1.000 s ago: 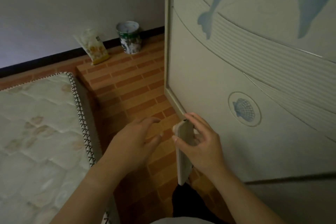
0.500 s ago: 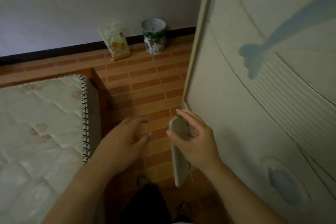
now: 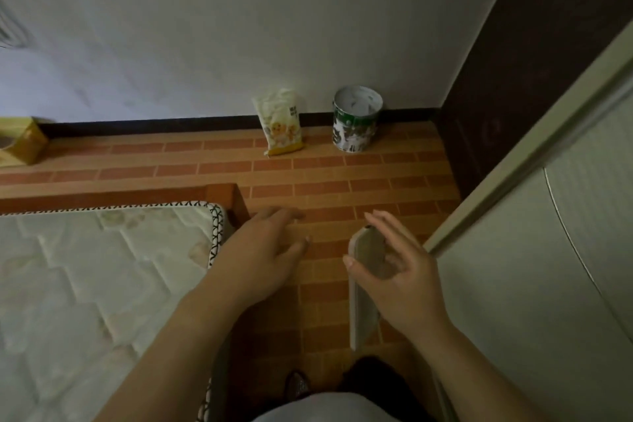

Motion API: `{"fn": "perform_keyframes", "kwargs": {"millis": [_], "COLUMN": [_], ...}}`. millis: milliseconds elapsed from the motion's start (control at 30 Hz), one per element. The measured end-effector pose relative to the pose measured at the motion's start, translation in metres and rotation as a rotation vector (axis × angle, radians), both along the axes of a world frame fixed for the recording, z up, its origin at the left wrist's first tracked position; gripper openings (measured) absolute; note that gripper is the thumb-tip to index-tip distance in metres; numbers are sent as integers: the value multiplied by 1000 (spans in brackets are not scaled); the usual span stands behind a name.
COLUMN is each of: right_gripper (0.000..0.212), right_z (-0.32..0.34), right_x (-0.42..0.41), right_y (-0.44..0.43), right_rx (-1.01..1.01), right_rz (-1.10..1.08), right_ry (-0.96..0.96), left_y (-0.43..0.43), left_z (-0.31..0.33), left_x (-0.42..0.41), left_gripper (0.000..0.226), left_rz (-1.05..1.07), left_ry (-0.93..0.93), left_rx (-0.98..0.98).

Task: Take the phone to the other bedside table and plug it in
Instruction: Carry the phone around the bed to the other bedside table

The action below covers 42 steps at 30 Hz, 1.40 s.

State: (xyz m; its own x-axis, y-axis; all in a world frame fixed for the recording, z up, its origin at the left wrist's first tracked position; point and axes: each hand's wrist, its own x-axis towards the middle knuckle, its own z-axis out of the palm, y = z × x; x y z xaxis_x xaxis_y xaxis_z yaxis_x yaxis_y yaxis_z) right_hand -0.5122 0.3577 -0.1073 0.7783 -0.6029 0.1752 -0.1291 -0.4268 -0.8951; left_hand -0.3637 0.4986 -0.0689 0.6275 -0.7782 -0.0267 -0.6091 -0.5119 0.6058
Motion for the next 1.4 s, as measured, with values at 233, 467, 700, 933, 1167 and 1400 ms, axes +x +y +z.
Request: {"fn": "perform_keyframes", "kwargs": {"millis": [233,467,700,933,1167,1400], "right_gripper": [58,56,59,62,62,66], "right_z": [-3,-13,-10,-9,-12,11], "right_x": [100,226,346,483,663,836], "right_y": [-64,-167,-252,-260,-236,-172], "right_rx": [10,28,35,5,-53,-113], "right_rz": [-31,-17,53,301,467,677], "right_ry": [-3,-44,3,49,21,21], "left_y": [-64,-162,-245,-221,-187,-126], "left_z": [-7,-7,-10,-35,-32,-4], "left_x": [93,213,326,430,577,710], "left_gripper": [41,46,47,45,50,50], "left_rz": [-43,-23,27,248,452,600], "left_ry": [75,65,49,113,73,-42], "left_rx": [2,14,24,-4,-65,-7]}}
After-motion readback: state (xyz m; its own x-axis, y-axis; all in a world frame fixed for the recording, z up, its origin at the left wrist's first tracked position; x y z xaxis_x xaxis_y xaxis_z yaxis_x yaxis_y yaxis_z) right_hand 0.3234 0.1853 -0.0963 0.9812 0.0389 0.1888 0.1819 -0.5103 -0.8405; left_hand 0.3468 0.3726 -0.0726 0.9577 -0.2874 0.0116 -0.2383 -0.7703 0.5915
